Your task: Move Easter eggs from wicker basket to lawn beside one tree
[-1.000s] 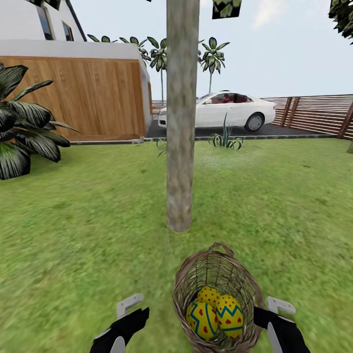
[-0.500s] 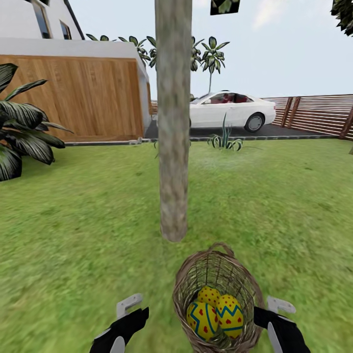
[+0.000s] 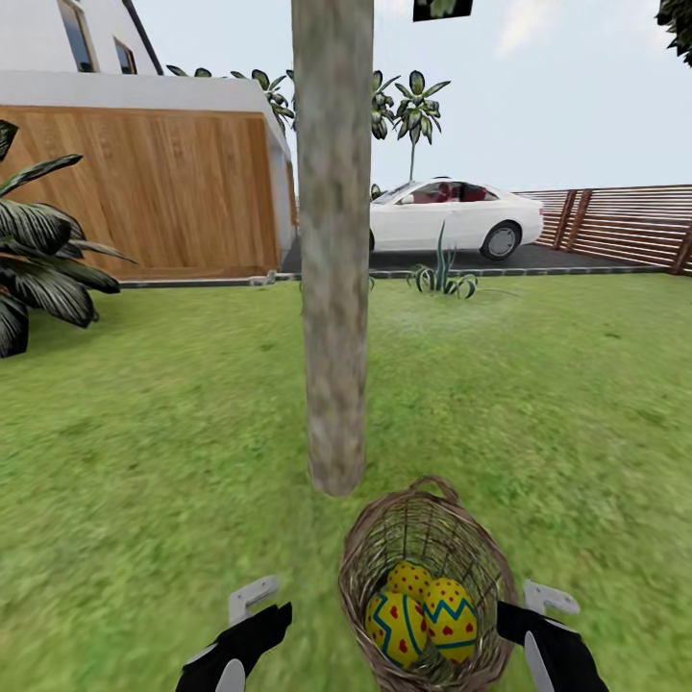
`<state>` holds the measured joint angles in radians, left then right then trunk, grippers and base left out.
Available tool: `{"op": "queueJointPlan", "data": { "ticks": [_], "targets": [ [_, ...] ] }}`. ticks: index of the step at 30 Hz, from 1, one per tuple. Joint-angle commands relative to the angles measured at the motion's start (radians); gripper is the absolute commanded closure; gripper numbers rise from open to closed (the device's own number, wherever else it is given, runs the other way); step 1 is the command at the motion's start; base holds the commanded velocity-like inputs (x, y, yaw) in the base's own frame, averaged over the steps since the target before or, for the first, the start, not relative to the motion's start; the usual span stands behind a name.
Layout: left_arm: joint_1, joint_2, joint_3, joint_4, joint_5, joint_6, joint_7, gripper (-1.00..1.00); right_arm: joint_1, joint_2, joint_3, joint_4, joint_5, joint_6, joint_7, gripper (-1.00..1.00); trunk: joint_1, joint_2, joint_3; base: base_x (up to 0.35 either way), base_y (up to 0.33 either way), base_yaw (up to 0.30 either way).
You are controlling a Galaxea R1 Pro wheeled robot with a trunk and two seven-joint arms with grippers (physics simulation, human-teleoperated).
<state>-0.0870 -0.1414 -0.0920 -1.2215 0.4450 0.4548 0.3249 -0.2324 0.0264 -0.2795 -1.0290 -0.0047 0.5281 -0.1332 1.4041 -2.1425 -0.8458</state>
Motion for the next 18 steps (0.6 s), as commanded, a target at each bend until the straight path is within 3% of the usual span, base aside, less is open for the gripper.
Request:
{"op": "queueJointPlan", "data": {
  "ticks": [1,18],
  "targets": [
    [0.000,0.000,-0.002,-0.001,0.011,0.002,0.009,-1.00,-0.001,0.001,-0.001,-0.002,-0.005,0.004,-0.002,1.00,0.000,0.000,-0.001,0.326,-0.077,0.000],
    [0.000,0.000,-0.002,-0.001,0.010,0.002,0.009,-1.00,-0.001,0.001,-0.001,-0.003,-0.005,0.004,-0.002,1.00,0.000,0.000,-0.001,0.320,-0.149,0.000]
  ]
}}
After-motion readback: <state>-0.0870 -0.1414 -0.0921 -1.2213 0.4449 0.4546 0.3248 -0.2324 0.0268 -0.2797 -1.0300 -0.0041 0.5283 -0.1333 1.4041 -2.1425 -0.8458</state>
